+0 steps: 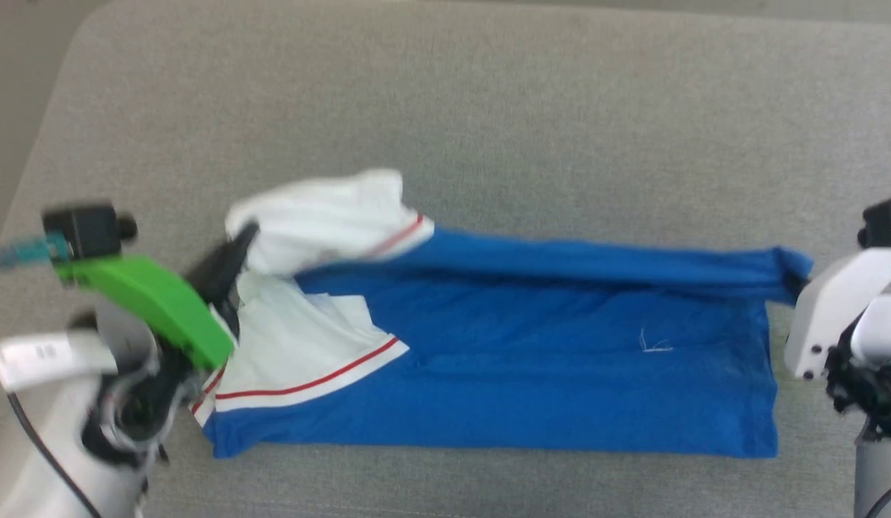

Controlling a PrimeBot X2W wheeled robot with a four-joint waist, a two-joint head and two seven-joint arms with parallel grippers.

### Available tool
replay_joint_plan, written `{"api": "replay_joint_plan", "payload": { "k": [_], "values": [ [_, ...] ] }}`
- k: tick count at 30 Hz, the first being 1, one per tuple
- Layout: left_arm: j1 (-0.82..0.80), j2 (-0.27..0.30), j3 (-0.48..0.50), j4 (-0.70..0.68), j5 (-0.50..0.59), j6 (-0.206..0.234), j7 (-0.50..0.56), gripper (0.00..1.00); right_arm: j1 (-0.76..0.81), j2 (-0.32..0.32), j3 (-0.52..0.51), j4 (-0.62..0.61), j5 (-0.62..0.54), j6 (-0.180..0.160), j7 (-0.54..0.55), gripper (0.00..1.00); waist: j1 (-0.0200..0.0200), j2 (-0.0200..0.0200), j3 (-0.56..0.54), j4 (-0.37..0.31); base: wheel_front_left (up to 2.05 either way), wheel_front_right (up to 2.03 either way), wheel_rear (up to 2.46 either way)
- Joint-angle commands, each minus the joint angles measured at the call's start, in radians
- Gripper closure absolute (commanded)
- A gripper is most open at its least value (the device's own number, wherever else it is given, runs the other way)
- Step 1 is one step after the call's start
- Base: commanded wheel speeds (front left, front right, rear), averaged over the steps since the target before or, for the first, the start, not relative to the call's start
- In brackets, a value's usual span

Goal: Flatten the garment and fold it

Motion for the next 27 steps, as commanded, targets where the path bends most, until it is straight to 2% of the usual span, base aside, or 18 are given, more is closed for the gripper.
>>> {"api": "replay_joint_plan", "payload": {
  "k": [1, 9, 19, 20, 21, 22, 23, 27],
  "values": [
    [0.044, -0.006, 0.004, -0.007, -0.015, 0.013, -0.013, 1.00, 0.022, 0.003, -0.004, 0.007, 0.003, 0.003, -0.009, 1.00, 0.0001, -0.0001, -0.042, -0.001, 0.00, 0.00, 0.00],
    [0.202, -0.046, 0.004, 0.024, -0.049, 0.047, -0.060, 1.00, 0.116, 0.017, -0.013, 0.034, 0.008, 0.003, -0.017, 1.00, 0.0001, -0.0001, -0.057, 0.013, 0.00, 0.00, 0.00],
    [0.197, -0.055, -0.027, 0.169, -0.046, 0.060, -0.027, 1.00, 0.162, 0.023, 0.017, 0.094, -0.003, 0.003, -0.018, 1.00, 0.0001, -0.0001, -0.059, 0.008, 0.00, 0.00, 0.00],
    [0.195, -0.053, -0.030, 0.181, -0.045, 0.065, -0.021, 1.00, 0.163, 0.024, 0.019, 0.097, -0.003, 0.003, -0.018, 0.93, 0.0001, -0.0001, -0.063, 0.006, 0.00, 0.00, 0.00],
    [0.193, -0.051, -0.032, 0.192, -0.041, 0.069, -0.017, 0.76, 0.165, 0.025, 0.022, 0.099, -0.001, 0.003, -0.019, 0.54, 0.0001, -0.0001, -0.068, 0.004, 0.00, 0.00, 0.00],
    [0.191, -0.051, -0.032, 0.197, -0.041, 0.071, -0.018, 0.27, 0.167, 0.025, 0.024, 0.099, 0.000, 0.003, -0.019, 0.00, 0.0001, -0.0001, -0.072, 0.003, 0.00, 0.00, 0.00],
    [0.191, -0.051, -0.033, 0.205, -0.040, 0.076, -0.015, 0.00, 0.171, 0.023, 0.026, 0.097, 0.002, 0.003, -0.017, 0.00, 0.0001, -0.0001, -0.078, 0.001, 0.00, 0.00, 0.00],
    [0.194, -0.036, -0.036, 0.213, -0.025, 0.099, -0.010, 0.00, 0.194, 0.024, 0.026, 0.061, 0.040, 0.003, -0.008, 0.00, 0.0001, -0.0001, -0.108, -0.001, 0.00, 0.00, 0.00]
  ]
}}
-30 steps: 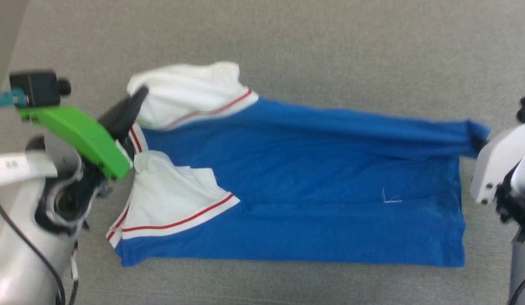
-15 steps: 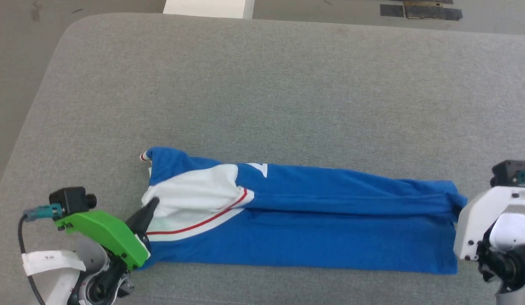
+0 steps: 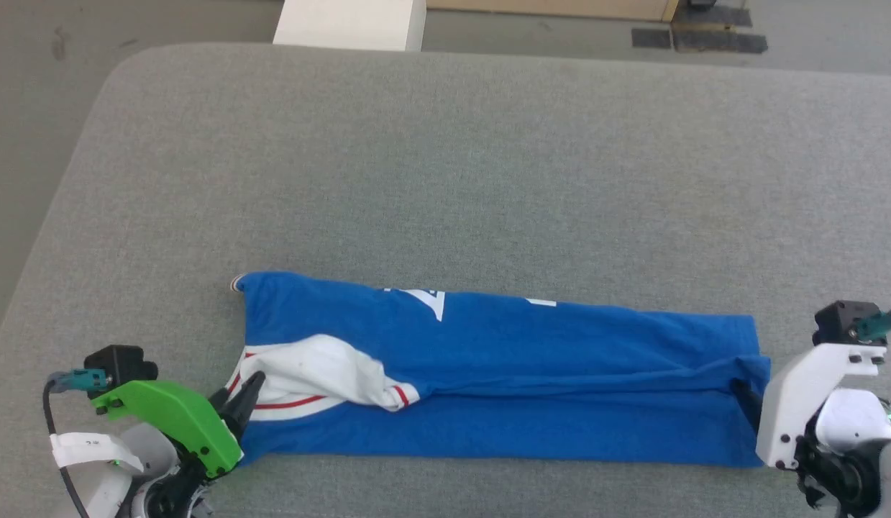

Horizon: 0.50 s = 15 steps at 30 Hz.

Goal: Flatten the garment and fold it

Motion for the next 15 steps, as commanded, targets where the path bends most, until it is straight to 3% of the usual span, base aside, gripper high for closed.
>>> {"api": "replay_joint_plan", "payload": {
  "k": [1, 9, 12, 15],
  "values": [
    [-0.004, 0.014, 0.001, 0.000, 0.017, 0.012, 0.001, 0.00, 0.024, 0.002, 0.000, -0.021, 0.018, 0.003, 0.008, 0.00, 0.0001, 0.0000, -0.022, -0.003, 0.00, 0.00, 0.00],
    [0.010, 0.081, 0.064, -0.099, 0.068, 0.077, -0.072, 0.00, 0.074, -0.014, -0.076, -0.176, 0.122, 0.003, 0.094, 0.00, 0.0001, 0.0000, -0.057, 0.000, 0.00, 0.00, 0.00],
    [0.001, 0.106, 0.103, -0.148, 0.140, 0.086, -0.190, 0.00, 0.059, -0.032, -0.091, -0.205, 0.138, 0.003, 0.119, 0.00, 0.0001, 0.0000, -0.051, 0.003, 0.00, 0.00, 0.00],
    [-0.007, 0.109, 0.121, -0.176, 0.210, 0.068, -0.321, 0.00, 0.048, -0.061, -0.073, -0.190, 0.149, 0.003, 0.131, 0.00, 0.0001, 0.0000, -0.035, 0.010, 0.00, 0.00, 0.00]
  ]
}}
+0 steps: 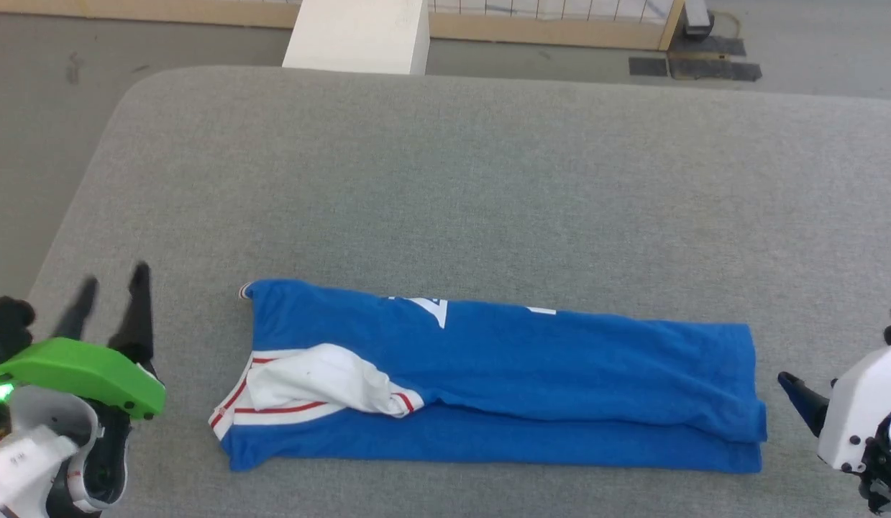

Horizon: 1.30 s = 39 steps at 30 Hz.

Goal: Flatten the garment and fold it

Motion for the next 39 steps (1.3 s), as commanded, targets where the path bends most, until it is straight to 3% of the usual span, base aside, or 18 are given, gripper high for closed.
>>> {"api": "replay_joint_plan", "payload": {
  "k": [1, 5, 9, 14, 22, 30, 31, 32, 33, 39],
  "values": [
    [-0.012, -0.001, 0.007, -0.009, 0.045, -0.013, -0.070, 0.00, -0.015, -0.014, 0.015, 0.017, 0.010, 0.003, 0.005, 0.00, 0.0001, 0.0000, 0.018, 0.009, 0.00, 0.00, 0.00],
    [-0.025, -0.023, 0.024, -0.026, 0.149, -0.053, -0.195, 0.00, -0.025, -0.051, 0.061, 0.080, 0.033, 0.003, -0.008, 0.00, 0.0001, 0.0000, 0.051, 0.024, 0.00, 0.00, 0.00],
    [-0.038, -0.075, 0.085, -0.070, 0.273, -0.090, -0.208, 0.00, -0.038, -0.080, 0.107, 0.145, 0.047, 0.003, -0.048, 0.00, 0.0001, 0.0000, 0.093, 0.039, 0.00, 0.00, 0.00],
    [-0.012, -0.170, 0.178, -0.115, 0.394, -0.169, -0.209, 0.00, -0.053, -0.082, 0.164, 0.207, 0.058, 0.003, -0.079, 0.00, 0.0001, 0.0000, 0.125, 0.046, 0.00, 0.00, 0.00],
    [0.018, -0.253, 0.240, -0.073, 0.457, -0.254, -0.209, 0.00, -0.066, -0.084, 0.290, 0.256, 0.107, 0.003, -0.087, 0.00, 0.0001, 0.0000, 0.126, 0.043, 0.00, 0.00, 0.00],
    [0.019, -0.301, 0.271, -0.050, 0.488, -0.288, -0.209, 0.00, -0.080, -0.104, 0.339, 0.268, 0.135, 0.003, -0.082, 0.00, 0.0001, 0.0000, 0.121, 0.044, 0.00, 0.00, 0.00],
    [0.018, -0.304, 0.272, -0.047, 0.489, -0.291, -0.209, 0.00, -0.082, -0.108, 0.339, 0.270, 0.133, 0.003, -0.080, 0.55, 0.0001, 0.0000, 0.121, 0.045, 0.00, 0.00, 0.00],
    [0.018, -0.307, 0.274, -0.044, 0.491, -0.294, -0.209, 0.00, -0.085, -0.112, 0.335, 0.271, 0.129, 0.003, -0.083, 0.83, 0.0001, 0.0000, 0.121, 0.045, 0.00, 0.00, 0.00],
    [0.018, -0.309, 0.276, -0.041, 0.492, -0.297, -0.209, 0.00, -0.086, -0.114, 0.328, 0.274, 0.127, 0.003, -0.084, 1.00, 0.0001, 0.0000, 0.121, 0.044, 0.00, 0.00, 0.00],
    [0.018, -0.315, 0.288, -0.033, 0.502, -0.309, -0.209, 0.00, -0.106, -0.126, 0.257, 0.275, 0.093, 0.003, -0.086, 1.00, 0.0001, 0.0000, 0.119, 0.037, 0.00, 0.00, 0.00]
  ]
}}
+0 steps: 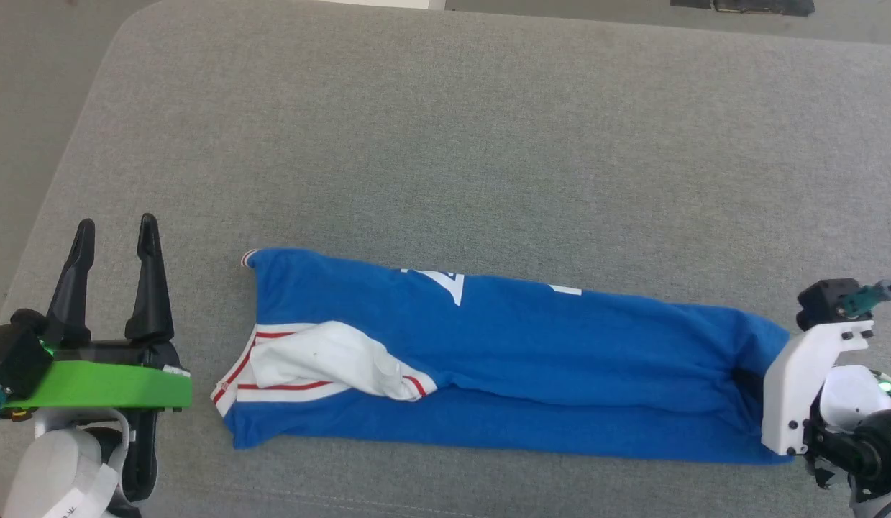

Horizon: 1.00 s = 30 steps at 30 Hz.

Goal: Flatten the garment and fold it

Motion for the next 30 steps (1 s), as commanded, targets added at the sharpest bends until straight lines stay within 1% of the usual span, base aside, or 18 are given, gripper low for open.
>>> {"api": "replay_joint_plan", "payload": {
  "k": [1, 4, 6, 12, 15, 17, 20, 23, 26, 30],
  "values": [
    [0.010, -0.006, 0.005, -0.001, 0.014, -0.009, -0.005, 0.00, -0.001, 0.005, -0.019, 0.022, -0.017, 0.003, 0.007, 1.00, 0.0000, 0.0000, -0.002, -0.002, 0.00, 0.00, 0.00],
    [0.010, -0.008, 0.003, 0.000, 0.018, -0.013, -0.005, 0.00, -0.012, -0.013, -0.089, 0.025, -0.053, 0.003, 0.014, 1.00, 0.0000, 0.0000, -0.005, -0.004, 0.00, 0.00, 0.00],
    [0.009, -0.010, -0.001, 0.002, 0.022, -0.015, -0.005, 0.00, -0.018, -0.027, -0.155, 0.027, -0.094, 0.003, 0.026, 1.00, 0.0000, 0.0000, -0.007, -0.004, 0.00, 0.00, 0.00],
    [0.011, -0.015, -0.021, 0.013, 0.029, -0.020, -0.005, 0.00, -0.032, -0.039, -0.343, 0.034, -0.220, 0.003, 0.071, 1.00, 0.0000, 0.0000, -0.013, -0.006, 0.00, 0.00, 0.00],
    [0.014, -0.019, -0.027, 0.020, 0.029, -0.022, -0.005, 0.00, -0.039, -0.028, -0.400, 0.025, -0.289, 0.003, 0.095, 1.00, 0.0000, 0.0000, -0.017, -0.008, 0.00, 0.00, 0.00],
    [0.017, -0.022, -0.029, 0.026, 0.027, -0.022, -0.005, 0.00, -0.042, -0.021, -0.409, 0.009, -0.322, 0.003, 0.111, 1.00, 0.0000, 0.0000, -0.023, -0.011, 0.00, 0.00, 0.00],
    [0.026, -0.022, -0.029, 0.031, 0.029, -0.024, -0.005, 0.00, -0.033, -0.026, -0.352, -0.035, -0.332, 0.003, 0.166, 1.00, 0.0000, 0.0000, -0.037, -0.020, 0.00, 0.00, 0.00],
    [0.048, -0.022, -0.023, 0.032, 0.033, -0.024, -0.005, 0.00, -0.021, -0.058, -0.260, -0.108, -0.314, 0.003, 0.232, 1.00, 0.0000, 0.0000, -0.056, -0.031, 0.00, 0.00, 0.00],
    [0.079, -0.028, -0.014, 0.035, 0.032, -0.020, -0.005, 0.00, -0.006, -0.076, -0.174, -0.207, -0.267, 0.003, 0.306, 1.00, 0.0000, 0.0000, -0.082, -0.039, 0.00, 0.00, 0.00],
    [0.110, -0.041, -0.009, 0.036, 0.029, -0.015, -0.005, 0.00, 0.013, -0.060, -0.075, -0.319, -0.187, 0.003, 0.389, 1.00, 0.0000, 0.0000, -0.109, -0.040, 0.00, 0.00, 0.00]
  ]
}}
